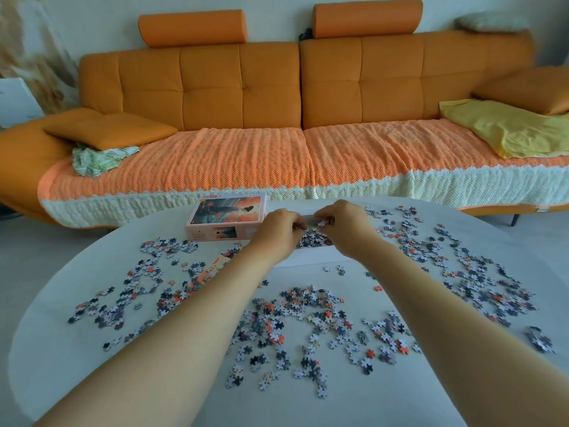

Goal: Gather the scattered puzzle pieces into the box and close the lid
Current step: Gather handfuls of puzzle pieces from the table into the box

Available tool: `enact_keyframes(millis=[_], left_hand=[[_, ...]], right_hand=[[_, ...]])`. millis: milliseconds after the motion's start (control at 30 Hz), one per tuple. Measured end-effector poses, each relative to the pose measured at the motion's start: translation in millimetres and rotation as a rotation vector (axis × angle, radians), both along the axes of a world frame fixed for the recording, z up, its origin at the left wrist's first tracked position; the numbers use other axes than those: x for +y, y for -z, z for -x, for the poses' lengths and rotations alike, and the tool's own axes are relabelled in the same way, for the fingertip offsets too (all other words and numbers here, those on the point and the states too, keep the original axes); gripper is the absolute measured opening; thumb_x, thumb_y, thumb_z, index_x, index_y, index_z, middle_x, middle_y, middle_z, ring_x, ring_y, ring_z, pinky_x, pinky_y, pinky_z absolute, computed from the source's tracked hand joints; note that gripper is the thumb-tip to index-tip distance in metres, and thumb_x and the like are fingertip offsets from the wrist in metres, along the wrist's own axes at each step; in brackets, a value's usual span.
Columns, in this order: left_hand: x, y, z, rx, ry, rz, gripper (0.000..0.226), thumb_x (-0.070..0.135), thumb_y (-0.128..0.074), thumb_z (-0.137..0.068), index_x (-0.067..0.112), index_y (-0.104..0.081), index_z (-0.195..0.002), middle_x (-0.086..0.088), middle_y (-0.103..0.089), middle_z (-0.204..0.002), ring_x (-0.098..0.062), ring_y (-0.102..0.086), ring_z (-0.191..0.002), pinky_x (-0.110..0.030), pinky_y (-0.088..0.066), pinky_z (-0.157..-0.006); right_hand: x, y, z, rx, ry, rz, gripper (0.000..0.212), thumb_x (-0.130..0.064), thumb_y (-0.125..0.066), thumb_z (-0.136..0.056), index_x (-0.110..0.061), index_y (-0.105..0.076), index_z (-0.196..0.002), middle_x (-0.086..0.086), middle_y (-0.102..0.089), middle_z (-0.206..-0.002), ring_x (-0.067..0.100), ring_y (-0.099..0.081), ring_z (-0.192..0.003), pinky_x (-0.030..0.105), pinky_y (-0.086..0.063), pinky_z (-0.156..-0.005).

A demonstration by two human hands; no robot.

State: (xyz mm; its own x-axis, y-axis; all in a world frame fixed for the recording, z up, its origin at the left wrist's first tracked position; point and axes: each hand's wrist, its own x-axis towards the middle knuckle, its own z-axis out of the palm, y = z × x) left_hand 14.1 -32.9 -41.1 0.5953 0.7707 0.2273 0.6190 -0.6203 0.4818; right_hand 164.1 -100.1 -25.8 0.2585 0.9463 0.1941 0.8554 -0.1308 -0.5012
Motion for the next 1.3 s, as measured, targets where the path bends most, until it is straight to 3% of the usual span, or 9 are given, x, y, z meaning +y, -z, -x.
enact_keyframes(millis=[67, 167, 267, 500, 733, 833, 1000, 1167, 1300], left_hand=[[3, 3, -6, 0.094, 0.018, 0.018, 0.022, 0.019, -0.051, -0.098, 0.016, -0.07, -0.109, -0.008, -0.061, -0.094, -0.022, -0.059, -0.072, -0.032, -0.046, -0.063], [5, 9, -6, 0.148, 0.014, -0.03, 0.029, 0.024, -0.045, -0.101, 0.019, -0.068, -0.118, -0.008, -0.057, -0.107, -0.027, -0.055, -0.096, -0.043, -0.049, -0.084], [2, 13, -1, 0.125, -0.005, -0.066, 0.028, 0.024, -0.049, -0.1, 0.024, -0.067, -0.121, -0.004, -0.057, -0.113, -0.025, -0.048, -0.11, -0.042, -0.043, -0.095], [-25, 19, 23, -0.043, 0.013, -0.247, 0.021, 0.014, -0.053, -0.096, 0.016, -0.072, -0.107, -0.001, -0.056, -0.094, -0.021, -0.053, -0.093, -0.035, -0.046, -0.076], [-61, 30, 50, -0.034, 0.083, -0.116, 0.023, 0.025, -0.054, -0.096, 0.024, -0.067, -0.114, 0.008, -0.058, -0.111, -0.01, -0.05, -0.104, -0.031, -0.045, -0.088], [-76, 33, 55, 0.117, 0.166, 0.038, 0.045, 0.043, -0.052, -0.095, 0.03, -0.05, -0.138, 0.011, -0.046, -0.136, -0.01, -0.035, -0.129, -0.033, -0.033, -0.106], [-96, 42, 55, 0.406, 0.252, 0.058, 0.074, 0.065, -0.05, -0.087, 0.04, -0.022, -0.15, 0.01, -0.015, -0.158, -0.015, -0.01, -0.145, -0.045, -0.013, -0.117], [-104, 49, 70, 0.166, 0.225, 0.013, 0.052, 0.051, -0.053, -0.093, 0.036, -0.045, -0.141, 0.011, -0.039, -0.147, -0.011, -0.029, -0.137, -0.033, -0.022, -0.113], [-111, 46, 84, 0.158, 0.249, 0.076, 0.063, 0.059, -0.05, -0.091, 0.041, -0.028, -0.148, 0.014, -0.028, -0.154, -0.011, -0.023, -0.142, -0.035, -0.018, -0.115]], right_hand=[[4, 5, -2, 0.003, -0.044, 0.066, 0.034, -0.009, -0.059, -0.093, -0.019, -0.064, -0.125, 0.003, -0.063, -0.099, 0.013, -0.05, -0.061, 0.018, -0.034, -0.05], [6, 13, -7, 0.032, -0.054, 0.107, 0.029, -0.01, -0.057, -0.094, -0.022, -0.069, -0.118, 0.005, -0.07, -0.096, 0.012, -0.05, -0.052, 0.019, -0.039, -0.044], [2, 16, -7, -0.022, -0.065, 0.062, 0.022, -0.012, -0.056, -0.095, -0.018, -0.076, -0.103, 0.002, -0.074, -0.093, 0.015, -0.059, -0.068, 0.025, -0.05, -0.059], [-1, 12, 0, -0.079, -0.172, -0.016, 0.025, -0.017, -0.052, -0.096, -0.003, -0.071, -0.087, 0.016, -0.068, -0.078, 0.033, -0.063, -0.073, 0.046, -0.053, -0.069], [-40, 7, 13, -0.1, -0.173, -0.118, 0.028, -0.005, -0.049, -0.094, -0.012, -0.075, -0.104, 0.004, -0.07, -0.108, 0.021, -0.064, -0.092, 0.026, -0.049, -0.078], [-56, 13, 18, -0.156, -0.169, 0.07, 0.032, -0.011, -0.046, -0.095, -0.021, -0.072, -0.111, -0.001, -0.067, -0.117, 0.015, -0.064, -0.089, 0.024, -0.051, -0.075], [-79, 39, 29, -0.295, -0.13, 0.323, 0.044, -0.009, -0.046, -0.092, -0.019, -0.054, -0.134, 0.001, -0.046, -0.14, 0.022, -0.042, -0.125, 0.037, -0.04, -0.105], [-98, 38, 37, -0.158, -0.164, 0.283, 0.048, 0.001, -0.04, -0.09, -0.025, -0.068, -0.118, -0.006, -0.054, -0.126, 0.017, -0.049, -0.119, 0.034, -0.042, -0.103], [-121, 32, 40, -0.058, -0.162, 0.168, 0.037, -0.008, -0.048, -0.093, -0.026, -0.068, -0.119, -0.006, -0.056, -0.126, 0.013, -0.054, -0.115, 0.025, -0.04, -0.102]])
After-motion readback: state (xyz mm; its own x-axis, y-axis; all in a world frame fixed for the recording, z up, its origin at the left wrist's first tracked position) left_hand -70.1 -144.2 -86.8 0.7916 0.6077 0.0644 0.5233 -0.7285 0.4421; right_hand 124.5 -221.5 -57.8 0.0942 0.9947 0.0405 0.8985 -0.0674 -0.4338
